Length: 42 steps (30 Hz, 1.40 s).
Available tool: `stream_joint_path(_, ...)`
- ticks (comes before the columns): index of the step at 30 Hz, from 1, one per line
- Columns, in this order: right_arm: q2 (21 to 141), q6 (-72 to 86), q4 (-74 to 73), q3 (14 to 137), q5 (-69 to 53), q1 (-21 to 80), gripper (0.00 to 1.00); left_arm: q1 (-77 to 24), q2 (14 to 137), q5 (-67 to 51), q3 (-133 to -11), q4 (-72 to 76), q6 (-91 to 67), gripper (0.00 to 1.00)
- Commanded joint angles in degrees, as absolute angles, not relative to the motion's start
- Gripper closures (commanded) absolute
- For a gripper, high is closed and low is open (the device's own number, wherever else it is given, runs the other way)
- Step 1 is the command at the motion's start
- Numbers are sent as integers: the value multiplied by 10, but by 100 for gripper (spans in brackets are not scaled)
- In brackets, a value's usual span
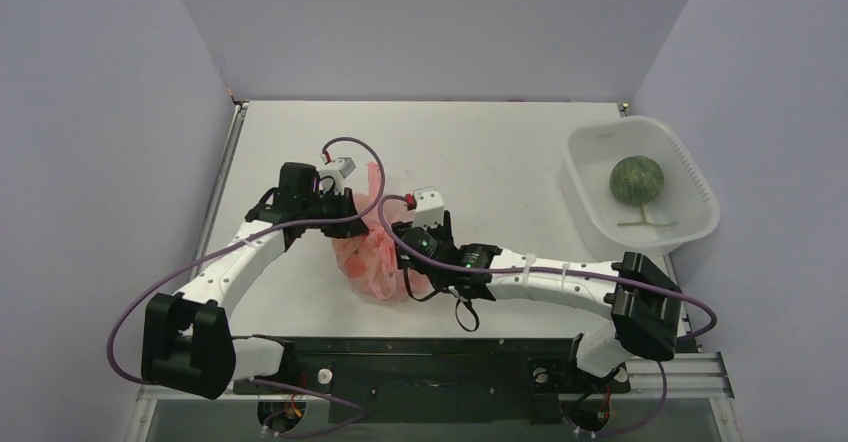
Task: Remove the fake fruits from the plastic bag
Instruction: Untie the plastic bag at the center of the board.
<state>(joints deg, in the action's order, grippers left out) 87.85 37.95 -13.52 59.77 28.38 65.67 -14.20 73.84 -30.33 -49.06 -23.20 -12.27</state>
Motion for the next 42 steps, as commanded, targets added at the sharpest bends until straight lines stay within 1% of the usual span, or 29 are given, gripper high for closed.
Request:
stream_joint_path(1, 853, 286, -113, 628, 436, 695, 40, -143, 702, -327, -489, -187, -109, 100)
stream_joint_path(2, 866, 289, -154, 658, 428, 693, 40, -144, 700, -327, -488, -186, -109, 100)
stream_joint_path(5, 887, 291, -193, 695, 389, 687, 43, -143, 695, -326, -487, -181, -110, 100)
stream_joint_path(9, 889, 277, -151, 683, 362, 683, 44, -144, 692, -330, -484, -176, -111, 100)
stream_joint_path(11, 889, 275, -126, 671, 341, 673, 43, -145, 693, -330, -483, -177, -111, 100)
stream_joint_path(13, 890, 280, -97, 659, 287, 659, 43, -147, 692, -330, -482, -177, -109, 100)
stream_joint_path(16, 893, 290, -40, 632, 239, 639, 43, -154, 688, -326, -482, -178, -107, 100)
stream_joint_path(24, 917, 319, -18, 616, 190, 616, 49, -160, 677, -309, -480, -174, -103, 100)
stream_joint_path(31, 914, 338, 9, 597, 219, 625, 50, -170, 673, -291, -473, -173, -102, 100)
stream_joint_path(33, 909, 338, 14, 594, 234, 629, 53, -174, 678, -283, -473, -175, -100, 100)
stream_joint_path(36, 910, 339, 4, 600, 254, 630, 63, -176, 679, -272, -475, -177, -97, 100)
stream_joint_path(38, 915, 341, 2, 606, 256, 631, 68, -176, 676, -264, -475, -178, -96, 100)
stream_joint_path(42, 922, 338, 2, 615, 260, 639, 73, -176, 665, -252, -473, -175, -94, 100)
